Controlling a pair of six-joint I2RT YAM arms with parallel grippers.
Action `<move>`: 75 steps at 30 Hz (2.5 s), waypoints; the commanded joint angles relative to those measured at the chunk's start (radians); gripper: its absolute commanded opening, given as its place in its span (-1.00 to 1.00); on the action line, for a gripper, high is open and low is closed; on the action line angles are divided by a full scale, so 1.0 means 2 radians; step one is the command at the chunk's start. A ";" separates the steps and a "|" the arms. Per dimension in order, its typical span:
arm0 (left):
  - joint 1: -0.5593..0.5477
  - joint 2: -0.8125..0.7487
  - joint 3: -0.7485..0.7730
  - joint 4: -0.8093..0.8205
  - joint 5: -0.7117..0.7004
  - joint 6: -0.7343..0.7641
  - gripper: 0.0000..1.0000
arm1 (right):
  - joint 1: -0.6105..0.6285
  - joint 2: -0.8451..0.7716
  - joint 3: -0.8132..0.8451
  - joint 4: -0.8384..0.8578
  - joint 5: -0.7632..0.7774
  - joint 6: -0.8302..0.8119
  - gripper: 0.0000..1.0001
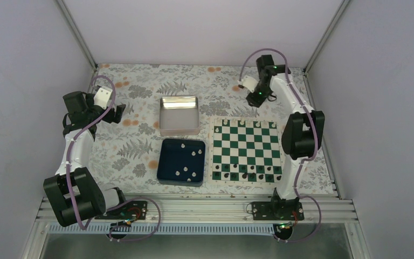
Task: Set up the chess pieces on the board
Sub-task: Place the chess piece on the chessboard, then pick up the chess piece from the storage box.
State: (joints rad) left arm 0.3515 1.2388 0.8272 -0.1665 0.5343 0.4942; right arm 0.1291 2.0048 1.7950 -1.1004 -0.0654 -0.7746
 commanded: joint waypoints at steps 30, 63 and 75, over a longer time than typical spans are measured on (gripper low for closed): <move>0.004 -0.009 -0.002 0.008 0.010 0.006 1.00 | 0.446 0.038 -0.077 0.026 -0.048 0.018 0.17; 0.005 -0.005 -0.006 0.011 0.008 0.008 1.00 | 0.484 0.054 -0.107 0.066 -0.036 0.040 -0.51; 0.004 -0.004 -0.005 0.011 0.007 0.008 1.00 | 0.464 0.010 -0.089 0.052 -0.040 0.045 -0.90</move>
State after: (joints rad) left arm 0.3519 1.2369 0.8261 -0.1654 0.5343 0.4938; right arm 1.0824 2.0987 1.5707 -0.9817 -0.1276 -0.7002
